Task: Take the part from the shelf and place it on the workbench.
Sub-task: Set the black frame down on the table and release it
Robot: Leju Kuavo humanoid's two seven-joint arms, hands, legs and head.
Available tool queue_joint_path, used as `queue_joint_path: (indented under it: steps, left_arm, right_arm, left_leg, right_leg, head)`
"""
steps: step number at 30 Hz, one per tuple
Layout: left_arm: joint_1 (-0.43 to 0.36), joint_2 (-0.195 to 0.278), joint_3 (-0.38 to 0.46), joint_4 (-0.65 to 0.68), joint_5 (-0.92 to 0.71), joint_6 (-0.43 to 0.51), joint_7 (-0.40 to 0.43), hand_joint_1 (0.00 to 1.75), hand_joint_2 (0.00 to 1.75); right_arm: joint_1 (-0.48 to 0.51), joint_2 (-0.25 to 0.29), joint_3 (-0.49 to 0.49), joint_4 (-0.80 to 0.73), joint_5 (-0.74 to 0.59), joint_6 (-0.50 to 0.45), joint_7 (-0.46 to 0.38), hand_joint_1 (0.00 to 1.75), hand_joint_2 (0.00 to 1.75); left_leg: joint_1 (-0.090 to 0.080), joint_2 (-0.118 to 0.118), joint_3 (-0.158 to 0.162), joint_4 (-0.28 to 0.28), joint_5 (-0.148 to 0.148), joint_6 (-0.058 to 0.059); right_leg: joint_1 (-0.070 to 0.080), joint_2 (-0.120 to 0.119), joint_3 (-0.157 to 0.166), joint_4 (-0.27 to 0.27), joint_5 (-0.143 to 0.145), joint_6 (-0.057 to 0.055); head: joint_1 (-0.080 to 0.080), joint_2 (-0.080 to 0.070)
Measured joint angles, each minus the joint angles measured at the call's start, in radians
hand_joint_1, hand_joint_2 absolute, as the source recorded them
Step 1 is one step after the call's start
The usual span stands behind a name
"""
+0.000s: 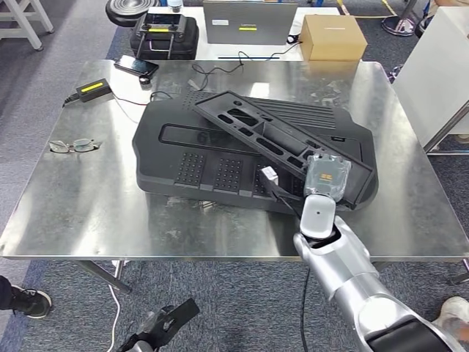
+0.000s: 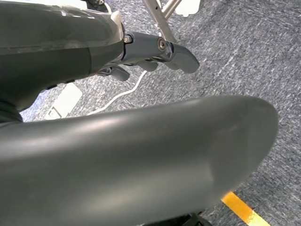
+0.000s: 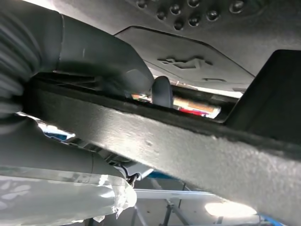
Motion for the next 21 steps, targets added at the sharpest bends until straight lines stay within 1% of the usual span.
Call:
queue_joint_path:
  steps: [4,11,18,21]
  left_arm:
    - [0.000,0.000,-0.004,0.000,0.001,0.001,0.002,0.00,0.00]
    - [0.001,0.000,-0.008,0.000,0.014,0.002,0.003,0.00,0.00]
    - [0.006,0.000,-0.008,0.000,0.023,0.003,0.001,0.00,0.00]
    - [0.011,0.000,-0.008,0.000,0.045,0.012,-0.001,0.00,0.00]
  right_arm:
    - [0.000,0.000,0.000,0.011,0.000,-0.003,-0.022,0.00,0.00]
    - [-0.012,0.003,-0.001,0.021,0.000,-0.003,-0.118,0.00,0.00]
    - [-0.006,0.005,-0.002,0.017,-0.001,0.000,-0.161,0.00,0.00]
    - [0.005,0.002,-0.002,-0.013,-0.011,0.032,-0.221,0.00,0.00]
  left_leg:
    - [0.000,0.000,0.000,0.000,0.000,0.000]
    - [0.000,0.000,0.001,0.000,0.000,0.000]
    - [0.000,0.000,0.001,0.000,0.000,0.000]
    - [0.000,0.000,0.001,0.000,0.000,0.000]
  right_leg:
    - [0.000,0.000,0.000,0.000,0.000,0.000]
    - [0.000,0.001,0.001,0.000,0.000,0.000]
    - [0.000,0.000,0.001,0.000,0.000,0.000]
    - [0.000,0.000,0.001,0.000,0.000,0.000]
  head:
    - [0.000,0.000]
    - [0.000,0.000]
    - [0.000,0.000]
    - [0.000,0.000]
